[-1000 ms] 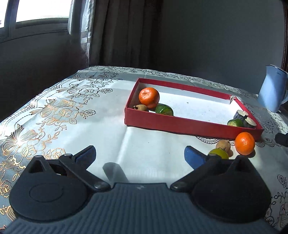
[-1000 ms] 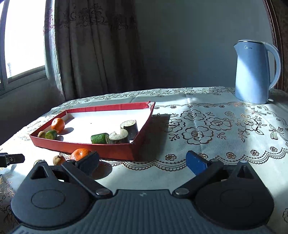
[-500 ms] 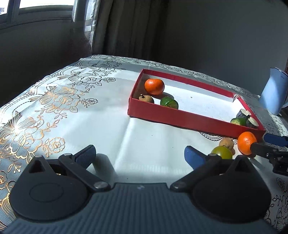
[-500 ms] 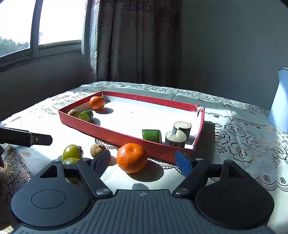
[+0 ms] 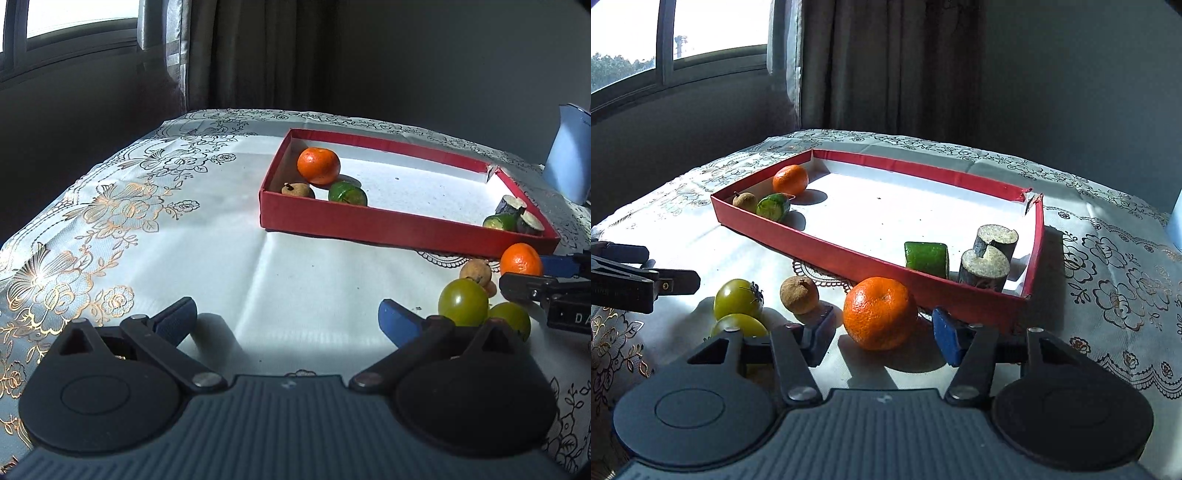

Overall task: Organize fruits
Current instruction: 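Move the right gripper to the second orange and close on it, then lift the orange over the tray rim and open the right gripper inside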

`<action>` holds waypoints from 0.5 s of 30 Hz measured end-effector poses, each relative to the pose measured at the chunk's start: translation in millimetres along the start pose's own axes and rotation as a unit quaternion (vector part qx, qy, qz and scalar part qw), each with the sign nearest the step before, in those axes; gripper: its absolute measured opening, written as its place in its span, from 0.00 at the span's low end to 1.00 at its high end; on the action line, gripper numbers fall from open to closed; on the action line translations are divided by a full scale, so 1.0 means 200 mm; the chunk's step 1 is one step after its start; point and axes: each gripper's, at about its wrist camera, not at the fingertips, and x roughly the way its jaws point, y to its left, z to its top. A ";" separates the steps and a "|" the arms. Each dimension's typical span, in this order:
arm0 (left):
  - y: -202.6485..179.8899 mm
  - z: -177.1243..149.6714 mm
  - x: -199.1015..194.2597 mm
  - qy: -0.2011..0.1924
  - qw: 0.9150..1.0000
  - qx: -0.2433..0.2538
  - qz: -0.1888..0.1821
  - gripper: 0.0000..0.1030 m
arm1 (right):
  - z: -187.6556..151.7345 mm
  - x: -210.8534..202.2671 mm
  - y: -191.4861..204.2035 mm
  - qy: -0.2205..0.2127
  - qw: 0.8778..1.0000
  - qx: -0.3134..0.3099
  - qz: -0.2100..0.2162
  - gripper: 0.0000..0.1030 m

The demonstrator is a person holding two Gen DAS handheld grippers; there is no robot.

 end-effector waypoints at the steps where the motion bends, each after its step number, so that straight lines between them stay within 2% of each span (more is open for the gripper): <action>1: 0.00 0.00 0.00 0.000 1.000 0.001 0.000 1.00 | 0.00 0.01 0.00 0.003 1.000 0.001 0.002 0.51; 8: 0.00 0.00 0.00 0.003 1.000 0.004 0.004 1.00 | 0.02 0.05 0.00 0.017 1.000 0.005 0.005 0.46; 10: -0.01 0.00 0.00 0.003 1.000 0.005 0.004 1.00 | 0.03 0.06 0.00 0.017 1.000 0.007 0.008 0.41; 15: -0.01 0.00 0.00 0.003 1.000 0.005 0.004 1.00 | 0.02 0.05 0.00 0.012 1.000 0.009 0.004 0.40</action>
